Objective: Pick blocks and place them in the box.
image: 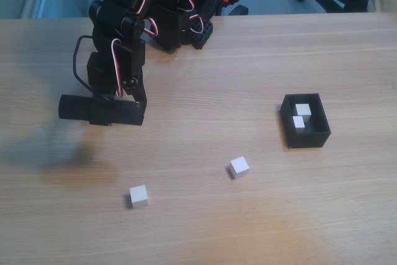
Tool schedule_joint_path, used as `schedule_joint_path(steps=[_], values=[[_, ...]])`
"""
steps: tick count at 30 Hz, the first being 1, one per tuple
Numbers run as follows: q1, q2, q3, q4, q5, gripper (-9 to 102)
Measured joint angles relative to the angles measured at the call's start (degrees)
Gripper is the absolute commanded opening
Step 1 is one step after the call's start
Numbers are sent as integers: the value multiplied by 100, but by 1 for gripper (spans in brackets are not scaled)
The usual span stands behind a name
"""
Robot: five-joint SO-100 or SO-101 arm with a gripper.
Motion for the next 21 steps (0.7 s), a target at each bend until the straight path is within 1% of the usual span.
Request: schedule_joint_path(steps=[4,8,11,16,21], values=[[114,-62,0,-9,-114,15],[97,-62,0,35,-176,5],[62,-62,0,114,-141,2],[-26,237,176,255,-114,0],[-360,984,571,352,-193,1]])
